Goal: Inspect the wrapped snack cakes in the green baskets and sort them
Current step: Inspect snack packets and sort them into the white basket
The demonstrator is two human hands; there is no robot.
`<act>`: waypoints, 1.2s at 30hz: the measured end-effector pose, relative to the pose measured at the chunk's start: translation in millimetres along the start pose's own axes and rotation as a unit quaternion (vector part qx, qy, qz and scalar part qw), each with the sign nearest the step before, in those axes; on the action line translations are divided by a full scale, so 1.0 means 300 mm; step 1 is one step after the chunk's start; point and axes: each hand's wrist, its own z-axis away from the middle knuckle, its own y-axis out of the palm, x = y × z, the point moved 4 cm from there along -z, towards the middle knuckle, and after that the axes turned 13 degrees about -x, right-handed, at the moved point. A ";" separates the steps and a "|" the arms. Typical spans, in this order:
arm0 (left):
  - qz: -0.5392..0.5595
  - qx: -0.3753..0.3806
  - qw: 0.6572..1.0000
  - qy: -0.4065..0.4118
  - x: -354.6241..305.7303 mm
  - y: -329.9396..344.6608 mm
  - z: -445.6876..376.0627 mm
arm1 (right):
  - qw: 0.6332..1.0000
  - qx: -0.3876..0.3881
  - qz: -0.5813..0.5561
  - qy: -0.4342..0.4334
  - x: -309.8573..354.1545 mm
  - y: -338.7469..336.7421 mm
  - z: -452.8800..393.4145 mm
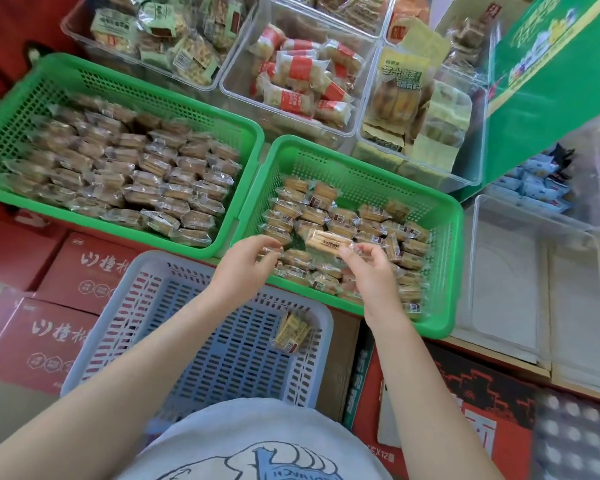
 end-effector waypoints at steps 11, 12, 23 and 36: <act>-0.380 0.141 0.896 0.184 0.108 0.165 -0.112 | 0.901 -0.079 0.286 -0.316 -0.011 0.158 -0.102; -0.384 0.143 0.894 0.183 0.111 0.168 -0.113 | 0.891 -0.077 0.295 -0.337 -0.013 0.174 -0.102; -0.351 0.105 0.912 0.184 0.113 0.171 -0.124 | 0.836 0.016 0.389 -0.388 -0.035 0.305 -0.164; -0.359 0.135 0.905 0.183 0.095 0.189 -0.149 | 0.827 0.022 0.422 -0.370 0.052 0.283 -0.260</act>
